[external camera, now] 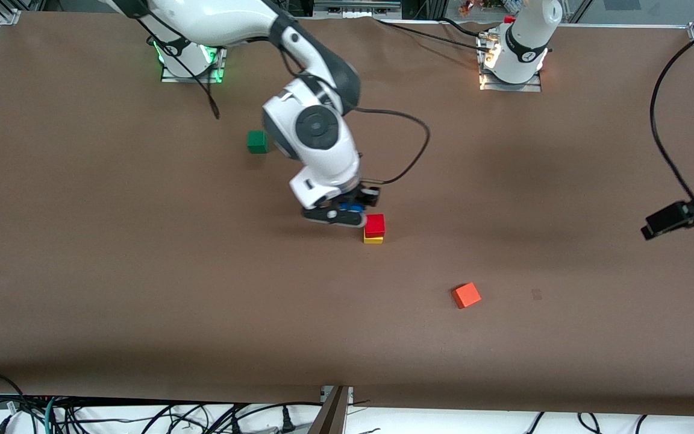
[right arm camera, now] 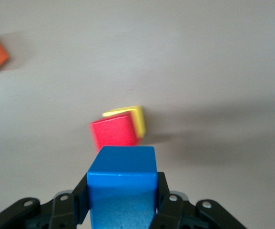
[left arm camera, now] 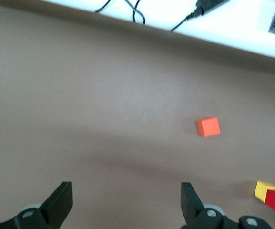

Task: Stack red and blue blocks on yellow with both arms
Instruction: 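Carry the blue cube over the red cube with the right gripper, then lower the blue cube onto the red cube with the right gripper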

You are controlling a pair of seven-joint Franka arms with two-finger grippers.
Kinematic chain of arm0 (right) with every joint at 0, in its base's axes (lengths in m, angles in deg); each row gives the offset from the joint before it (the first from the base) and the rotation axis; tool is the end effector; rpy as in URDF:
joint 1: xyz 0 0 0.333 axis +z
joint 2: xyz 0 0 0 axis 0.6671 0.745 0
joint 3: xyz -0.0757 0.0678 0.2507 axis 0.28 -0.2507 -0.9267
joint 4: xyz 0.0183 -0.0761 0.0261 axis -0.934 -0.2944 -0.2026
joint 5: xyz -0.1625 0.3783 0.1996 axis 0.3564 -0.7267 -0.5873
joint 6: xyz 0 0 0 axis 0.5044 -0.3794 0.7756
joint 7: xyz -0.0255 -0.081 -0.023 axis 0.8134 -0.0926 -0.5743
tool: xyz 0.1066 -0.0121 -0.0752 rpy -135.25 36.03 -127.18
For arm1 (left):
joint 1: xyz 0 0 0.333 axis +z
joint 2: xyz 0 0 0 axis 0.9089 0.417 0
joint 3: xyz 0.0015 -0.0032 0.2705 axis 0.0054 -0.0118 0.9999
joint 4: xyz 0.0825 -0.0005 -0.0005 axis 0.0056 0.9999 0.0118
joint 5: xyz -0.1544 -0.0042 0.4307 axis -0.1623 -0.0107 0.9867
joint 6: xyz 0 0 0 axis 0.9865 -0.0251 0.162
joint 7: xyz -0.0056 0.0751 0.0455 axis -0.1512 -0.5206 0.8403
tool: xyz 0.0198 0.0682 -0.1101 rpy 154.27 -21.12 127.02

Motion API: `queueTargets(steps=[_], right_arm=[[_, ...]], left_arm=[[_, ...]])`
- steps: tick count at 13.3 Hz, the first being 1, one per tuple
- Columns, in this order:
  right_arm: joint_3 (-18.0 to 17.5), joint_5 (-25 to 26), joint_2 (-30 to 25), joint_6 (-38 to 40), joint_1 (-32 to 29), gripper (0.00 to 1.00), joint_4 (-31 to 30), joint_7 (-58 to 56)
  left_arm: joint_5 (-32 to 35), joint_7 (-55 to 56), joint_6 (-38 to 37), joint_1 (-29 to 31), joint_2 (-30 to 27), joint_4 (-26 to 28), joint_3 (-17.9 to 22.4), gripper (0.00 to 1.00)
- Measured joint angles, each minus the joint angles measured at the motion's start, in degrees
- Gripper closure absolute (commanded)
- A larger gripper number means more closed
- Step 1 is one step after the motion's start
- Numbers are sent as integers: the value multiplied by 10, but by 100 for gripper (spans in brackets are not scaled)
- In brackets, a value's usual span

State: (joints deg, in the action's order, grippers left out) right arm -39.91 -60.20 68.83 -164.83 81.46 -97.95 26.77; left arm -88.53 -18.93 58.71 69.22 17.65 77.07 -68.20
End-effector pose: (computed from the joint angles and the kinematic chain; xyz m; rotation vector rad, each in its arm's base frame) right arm 0.5712 0.5752 0.2656 -2.9419 0.2666 -0.0178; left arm 0.7024 0.0155 0.5538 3.1046 0.3521 0.0987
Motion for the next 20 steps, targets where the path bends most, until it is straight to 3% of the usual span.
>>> queueTargets(steps=[5, 13, 20], right_arm=[[5, 34, 36, -27, 13, 56, 23, -2], [7, 62, 49, -27, 27, 54, 32, -6], [7, 63, 50, -27, 28, 33, 34, -8]], left_arm=[[0, -14, -10, 0, -91, 126, -1, 0], [0, -55, -10, 0, -92, 148, 0, 0], [0, -56, -10, 0, -91, 148, -1, 0]])
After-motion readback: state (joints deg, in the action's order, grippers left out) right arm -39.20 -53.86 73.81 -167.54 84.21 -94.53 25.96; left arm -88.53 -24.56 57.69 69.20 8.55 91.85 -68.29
